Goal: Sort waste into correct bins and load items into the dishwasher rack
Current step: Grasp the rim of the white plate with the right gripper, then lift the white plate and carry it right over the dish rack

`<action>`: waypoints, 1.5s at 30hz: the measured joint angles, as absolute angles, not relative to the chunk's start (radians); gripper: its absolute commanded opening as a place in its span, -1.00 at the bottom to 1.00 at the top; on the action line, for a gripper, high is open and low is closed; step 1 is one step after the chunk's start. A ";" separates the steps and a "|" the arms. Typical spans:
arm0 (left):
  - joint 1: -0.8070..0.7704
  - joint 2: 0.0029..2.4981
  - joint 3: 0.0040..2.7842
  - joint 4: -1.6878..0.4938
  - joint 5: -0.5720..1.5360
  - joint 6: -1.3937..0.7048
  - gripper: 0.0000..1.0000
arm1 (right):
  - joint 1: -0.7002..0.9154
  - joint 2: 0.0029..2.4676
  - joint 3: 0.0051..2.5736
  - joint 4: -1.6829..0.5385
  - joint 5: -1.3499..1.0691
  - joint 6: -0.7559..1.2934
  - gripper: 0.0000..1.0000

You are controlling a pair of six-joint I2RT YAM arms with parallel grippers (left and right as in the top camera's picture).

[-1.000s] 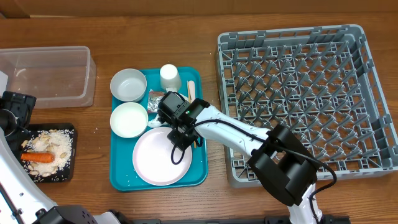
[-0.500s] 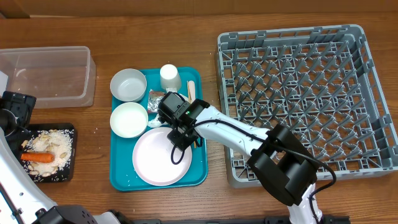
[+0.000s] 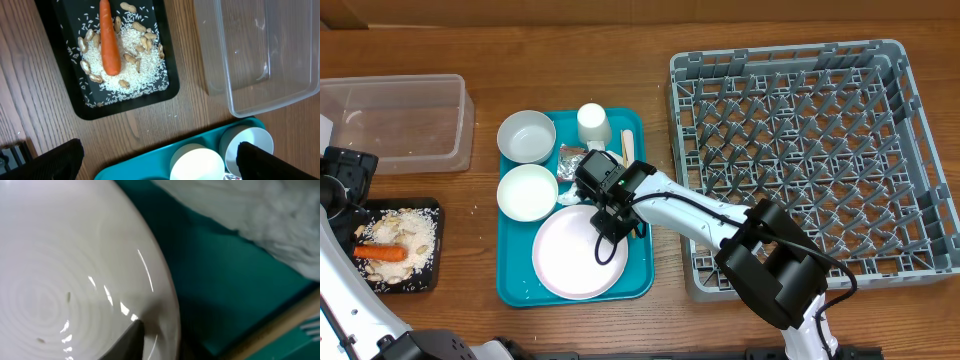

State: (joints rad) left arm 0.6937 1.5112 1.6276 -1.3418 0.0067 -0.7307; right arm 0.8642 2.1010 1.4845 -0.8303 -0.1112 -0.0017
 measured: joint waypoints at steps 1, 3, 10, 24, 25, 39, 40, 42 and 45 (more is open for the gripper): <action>0.694 1.511 1.628 -1.342 0.007 -0.731 1.00 | 0.864 2.101 1.485 -0.830 -0.110 -0.002 -0.77; 0.694 1.511 1.628 -1.342 0.007 -0.731 1.00 | 0.864 2.101 1.485 -0.829 -0.108 0.010 -0.88; 0.694 1.511 1.628 -1.342 0.007 -0.731 1.00 | 0.857 2.101 1.497 -0.857 -0.127 0.041 -0.92; 0.694 1.512 1.628 -1.342 0.007 -0.731 1.00 | 0.838 2.089 1.686 -1.192 -0.124 0.021 -0.92; 0.694 1.512 1.628 -1.342 0.007 -0.731 1.00 | 0.832 2.083 1.698 -1.213 -0.124 0.016 -0.92; 0.694 1.513 1.628 -1.342 0.007 -0.731 1.00 | 0.556 1.880 1.834 -1.312 -0.014 0.025 -0.92; 0.694 1.513 1.628 -1.342 0.007 -0.731 1.00 | 0.519 1.866 1.845 -1.311 0.010 0.032 -0.92; 0.694 1.513 1.628 -1.341 0.007 -0.731 1.00 | 0.436 1.841 1.872 -1.308 0.061 0.047 -0.92; 0.694 1.513 1.628 -1.342 0.007 -0.731 1.00 | 0.320 1.819 1.898 -1.275 0.119 0.061 -0.92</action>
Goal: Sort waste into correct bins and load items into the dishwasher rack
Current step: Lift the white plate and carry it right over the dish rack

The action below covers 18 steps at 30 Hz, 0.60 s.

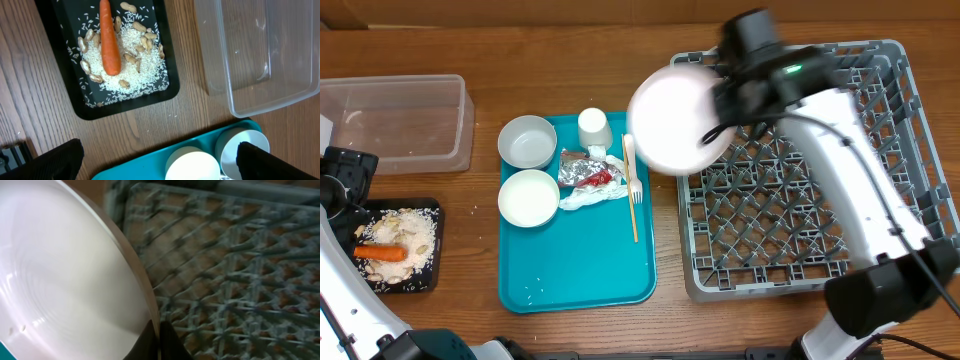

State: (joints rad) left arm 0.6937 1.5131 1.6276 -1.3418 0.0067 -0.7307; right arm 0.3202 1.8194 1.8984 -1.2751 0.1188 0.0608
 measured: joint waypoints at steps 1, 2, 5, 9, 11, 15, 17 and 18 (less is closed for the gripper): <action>0.694 1.513 1.628 -1.342 0.007 -0.731 1.00 | 0.284 1.817 1.901 -1.256 0.139 0.066 -0.92; 0.694 1.513 1.628 -1.342 0.007 -0.731 1.00 | 0.250 1.816 1.901 -1.234 0.154 0.068 -0.92; 0.694 1.513 1.628 -1.342 0.007 -0.731 1.00 | 0.154 1.816 1.901 -1.168 0.200 0.075 -0.92; 0.694 1.513 1.628 -1.342 0.007 -0.731 1.00 | 0.068 1.816 1.901 -1.114 0.295 0.078 -0.92; 0.694 1.513 1.628 -1.342 0.007 -0.731 1.00 | 0.056 1.816 1.901 -1.096 0.374 0.079 -0.92; 0.694 1.513 1.628 -1.342 0.007 -0.731 0.99 | 0.058 1.816 1.889 -1.060 0.507 0.079 -0.92; 0.694 1.513 1.628 -1.342 0.007 -0.731 1.00 | 0.060 1.816 1.870 -1.057 0.546 0.081 -0.92; 0.694 1.513 1.628 -1.342 0.007 -0.731 1.00 | 0.060 1.816 1.857 -1.053 0.561 0.083 -0.92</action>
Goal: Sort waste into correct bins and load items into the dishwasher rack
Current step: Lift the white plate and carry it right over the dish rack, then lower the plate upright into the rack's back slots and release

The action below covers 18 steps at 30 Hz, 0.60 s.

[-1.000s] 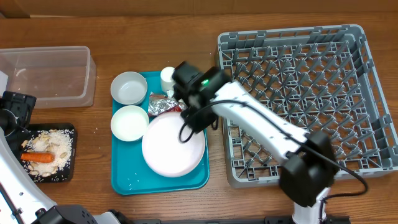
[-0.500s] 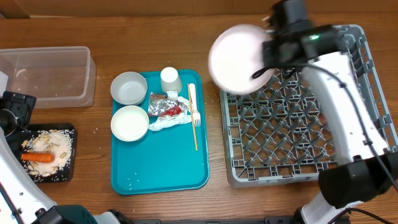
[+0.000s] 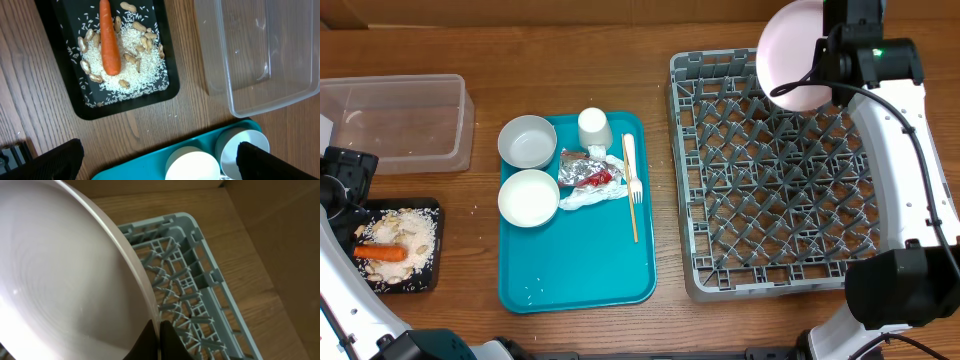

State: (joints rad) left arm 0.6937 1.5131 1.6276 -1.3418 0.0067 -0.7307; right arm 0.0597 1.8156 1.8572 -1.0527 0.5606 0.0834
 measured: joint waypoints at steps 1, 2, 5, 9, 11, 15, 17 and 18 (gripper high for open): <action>0.694 1.513 1.628 -1.342 0.007 -0.731 1.00 | 0.060 1.816 1.842 -1.046 0.574 0.086 -0.92; 0.694 1.513 1.628 -1.342 0.007 -0.731 0.99 | 0.060 1.816 1.827 -1.038 0.590 0.091 -0.92; 0.694 1.513 1.628 -1.342 0.007 -0.731 1.00 | 0.060 1.816 1.779 -1.013 0.633 0.105 -0.92; 0.694 1.513 1.628 -1.342 0.007 -0.731 1.00 | 0.062 1.816 1.734 -1.007 0.659 0.114 -0.92; 0.694 1.513 1.628 -1.342 0.007 -0.731 0.99 | 0.067 1.816 1.724 -1.003 0.665 0.119 -0.92; 0.694 1.513 1.628 -1.342 0.007 -0.731 1.00 | 0.095 1.816 1.724 -0.999 0.674 0.125 -0.92; 0.694 1.513 1.628 -1.342 0.007 -0.731 1.00 | 0.114 1.816 1.724 -1.000 0.673 0.127 -0.92; 0.694 1.513 1.628 -1.342 0.007 -0.731 0.99 | 0.124 1.816 1.724 -1.002 0.673 0.130 -0.92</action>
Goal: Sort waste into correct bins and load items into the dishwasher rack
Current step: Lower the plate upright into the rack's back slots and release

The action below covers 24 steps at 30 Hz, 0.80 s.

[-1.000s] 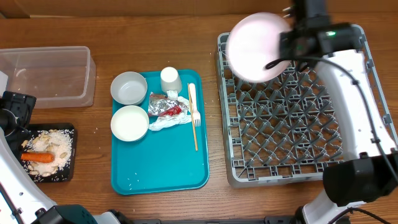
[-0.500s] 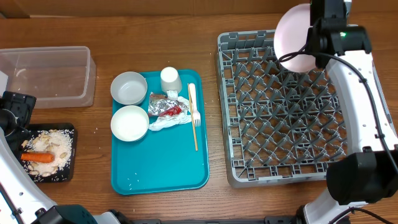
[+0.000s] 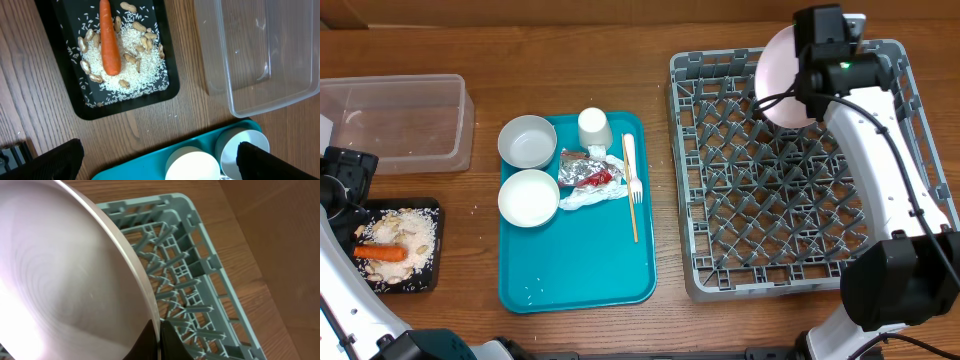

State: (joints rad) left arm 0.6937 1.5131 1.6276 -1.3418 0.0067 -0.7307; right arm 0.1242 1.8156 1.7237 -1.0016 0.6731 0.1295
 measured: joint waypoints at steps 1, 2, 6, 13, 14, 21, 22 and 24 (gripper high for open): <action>0.694 1.513 1.628 -1.342 0.007 -0.731 1.00 | 0.133 1.816 1.724 -1.003 0.674 0.131 -0.92; 0.694 1.513 1.628 -1.342 0.007 -0.731 1.00 | 0.139 1.816 1.724 -1.005 0.674 0.131 -0.92; 0.694 1.513 1.628 -1.342 0.007 -0.731 1.00 | 0.147 1.816 1.724 -1.004 0.696 0.138 -0.92; 0.694 1.513 1.628 -1.342 0.007 -0.731 0.99 | 0.144 1.816 1.724 -0.980 0.751 0.139 -0.92; 0.694 1.513 1.628 -1.342 0.007 -0.731 1.00 | 0.144 1.816 1.724 -0.981 0.752 0.139 -0.92; 0.694 1.513 1.628 -1.342 0.007 -0.731 1.00 | 0.144 1.816 1.718 -0.973 0.765 0.139 -0.92; 0.694 1.513 1.628 -1.342 0.007 -0.731 1.00 | 0.144 1.816 1.713 -0.968 0.767 0.139 -0.92; 0.694 1.513 1.628 -1.342 0.007 -0.731 1.00 | 0.144 1.816 1.699 -0.953 0.767 0.139 -0.92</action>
State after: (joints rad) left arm 0.6937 1.5131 1.6276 -1.3418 0.0067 -0.7307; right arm 0.1444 1.8156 1.6985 -0.9535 0.7673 0.1390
